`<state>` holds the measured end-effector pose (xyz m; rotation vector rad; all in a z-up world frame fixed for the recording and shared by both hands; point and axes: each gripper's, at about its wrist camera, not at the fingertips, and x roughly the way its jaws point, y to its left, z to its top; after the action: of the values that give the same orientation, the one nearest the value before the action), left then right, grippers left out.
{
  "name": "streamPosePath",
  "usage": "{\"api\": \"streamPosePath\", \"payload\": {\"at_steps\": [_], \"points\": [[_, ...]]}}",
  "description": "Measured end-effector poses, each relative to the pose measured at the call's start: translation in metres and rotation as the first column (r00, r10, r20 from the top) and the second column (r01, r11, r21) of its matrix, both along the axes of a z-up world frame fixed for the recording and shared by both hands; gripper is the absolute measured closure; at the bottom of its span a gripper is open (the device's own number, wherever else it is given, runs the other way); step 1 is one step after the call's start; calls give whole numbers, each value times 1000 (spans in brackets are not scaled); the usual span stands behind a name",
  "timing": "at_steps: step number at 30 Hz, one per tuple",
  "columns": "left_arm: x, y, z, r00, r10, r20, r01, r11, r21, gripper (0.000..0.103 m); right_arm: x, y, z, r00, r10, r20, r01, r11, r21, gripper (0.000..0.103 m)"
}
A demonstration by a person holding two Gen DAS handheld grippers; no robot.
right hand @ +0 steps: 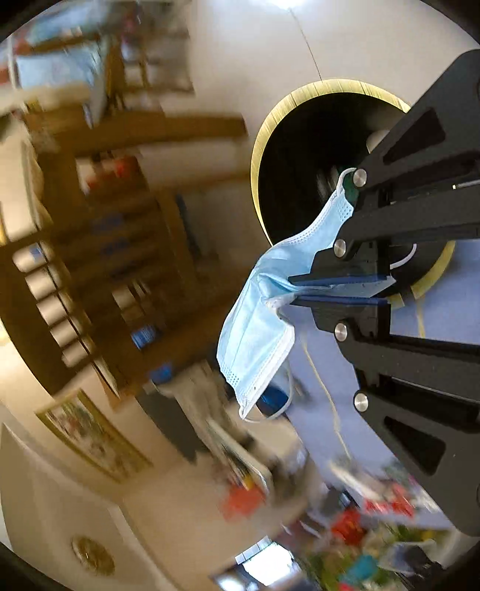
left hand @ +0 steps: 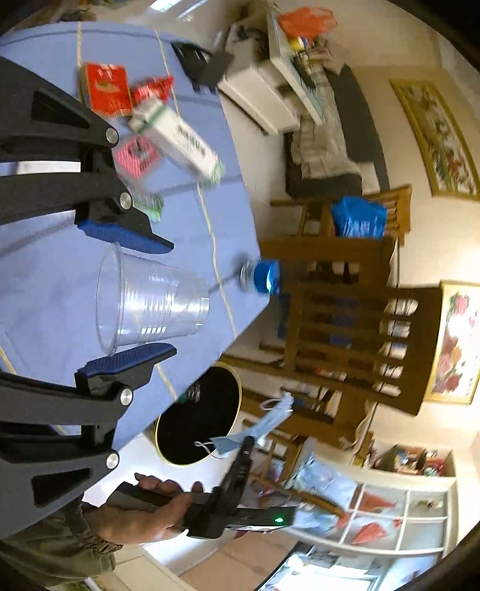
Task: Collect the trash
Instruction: 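Carry the mask over the bin and release it with the right tool while the left tool carries the cup, then release the clear plastic cup into the bin with the left tool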
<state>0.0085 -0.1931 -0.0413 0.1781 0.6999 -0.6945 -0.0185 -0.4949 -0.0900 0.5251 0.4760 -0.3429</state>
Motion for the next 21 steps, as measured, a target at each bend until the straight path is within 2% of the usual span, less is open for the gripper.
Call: {"api": "streamPosePath", "payload": {"at_steps": [3,4,5,7,9,11,12,15,21], "points": [[0,-26,-7,999,-40,-17,41,999,10,55,-4,-16,-9,995,-96,-37,95,995,-27,93],[0,-36,-10,998,-55,-18,55,998,13,55,0,-23,-19,990,-121,-78,120,993,-11,80],[0,-44,-12,998,-63,-20,64,998,17,55,6,-29,-30,982,-135,-130,137,990,11,59],[0,-57,-16,996,-80,-30,81,997,18,55,14,-41,-56,950,-175,-258,193,980,46,34],[1,-73,-21,994,-101,-40,102,994,24,55,9,-48,-62,945,-198,-260,227,970,87,32],[3,-87,-23,992,-116,-46,118,993,32,55,-6,-51,-53,942,-261,-212,283,956,80,9],[4,-94,-24,991,-123,-49,125,992,36,55,-14,-50,-47,938,-292,-186,308,949,64,6],[8,-122,-27,986,-154,-58,157,986,52,55,-37,-52,-34,935,-342,-94,350,933,80,5],[15,-176,-35,978,-197,-65,202,976,84,55,-72,-76,-37,894,-445,-50,447,882,149,5]]}}
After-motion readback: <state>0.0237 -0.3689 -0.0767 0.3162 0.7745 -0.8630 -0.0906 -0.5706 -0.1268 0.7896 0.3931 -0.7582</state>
